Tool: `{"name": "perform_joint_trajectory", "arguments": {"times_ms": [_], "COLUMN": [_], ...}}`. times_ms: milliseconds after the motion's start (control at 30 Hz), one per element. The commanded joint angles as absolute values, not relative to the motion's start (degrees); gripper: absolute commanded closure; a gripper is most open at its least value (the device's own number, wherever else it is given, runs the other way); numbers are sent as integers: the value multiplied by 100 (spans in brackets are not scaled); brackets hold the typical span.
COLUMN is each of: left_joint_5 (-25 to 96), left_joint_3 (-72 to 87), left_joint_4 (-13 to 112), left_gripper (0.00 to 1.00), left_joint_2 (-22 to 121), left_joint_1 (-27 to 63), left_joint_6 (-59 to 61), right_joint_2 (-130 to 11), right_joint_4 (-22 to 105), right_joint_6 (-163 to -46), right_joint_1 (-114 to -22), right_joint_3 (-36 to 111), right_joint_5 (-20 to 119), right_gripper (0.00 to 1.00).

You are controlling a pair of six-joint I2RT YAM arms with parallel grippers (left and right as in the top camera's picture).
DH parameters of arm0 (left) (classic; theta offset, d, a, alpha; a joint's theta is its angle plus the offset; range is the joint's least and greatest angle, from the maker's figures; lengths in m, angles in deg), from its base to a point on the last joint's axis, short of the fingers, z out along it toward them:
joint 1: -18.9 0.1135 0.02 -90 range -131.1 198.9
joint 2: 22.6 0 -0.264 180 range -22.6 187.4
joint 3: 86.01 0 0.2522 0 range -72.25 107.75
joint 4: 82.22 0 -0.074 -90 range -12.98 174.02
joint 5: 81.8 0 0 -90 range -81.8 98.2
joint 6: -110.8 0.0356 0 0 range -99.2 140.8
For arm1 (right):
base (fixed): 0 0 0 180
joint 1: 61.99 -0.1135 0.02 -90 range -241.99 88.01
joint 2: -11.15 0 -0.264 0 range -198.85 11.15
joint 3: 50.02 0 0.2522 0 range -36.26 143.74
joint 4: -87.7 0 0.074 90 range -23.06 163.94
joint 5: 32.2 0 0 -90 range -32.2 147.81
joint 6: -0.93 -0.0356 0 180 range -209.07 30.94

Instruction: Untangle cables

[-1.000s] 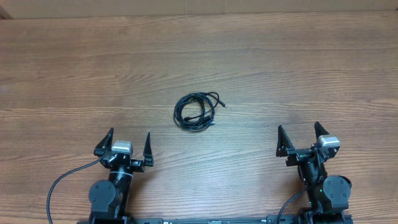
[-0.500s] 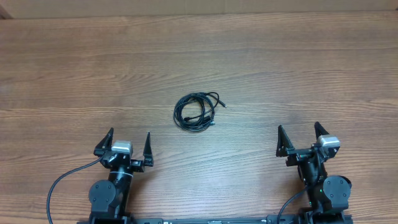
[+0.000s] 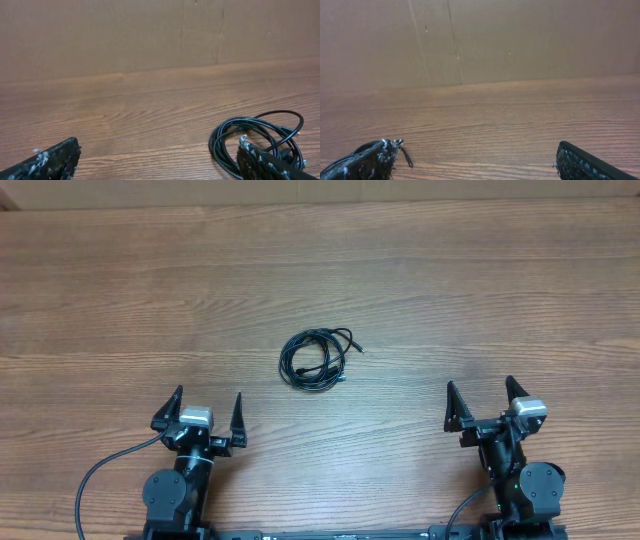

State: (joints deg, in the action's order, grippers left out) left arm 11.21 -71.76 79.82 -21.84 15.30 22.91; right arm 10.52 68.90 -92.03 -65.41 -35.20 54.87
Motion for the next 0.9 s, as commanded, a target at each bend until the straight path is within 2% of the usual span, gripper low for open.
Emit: {"name": "perform_joint_trajectory", "arguments": {"times_ms": [0,200,500,867], "left_joint_5": [1217,1208,1206,1211], "left_joint_3": [-7198,-7198,-7172,-6214], "left_joint_4": [7979,7979,7942,6902], "left_gripper": [0,0,0,0], "left_joint_2": [-2232,-2232,-2232,-1898], "left_joint_1": [1598,1598,1598,1598], "left_joint_6": [2402,2193,1447,1388], "right_joint_2": [1098,1098,1096,1022], "right_joint_4": [6929,6929,6824,5819], "right_joint_6": [-9187,-9664,-9681,-10132], "right_joint_1": [-6567,-6567,-6567,-6567], "right_joint_3": [-3579,-3579,-3509,-2854], "right_joint_5": [5519,5521,5526,5690], "right_gripper": [0,0,0,0]}}
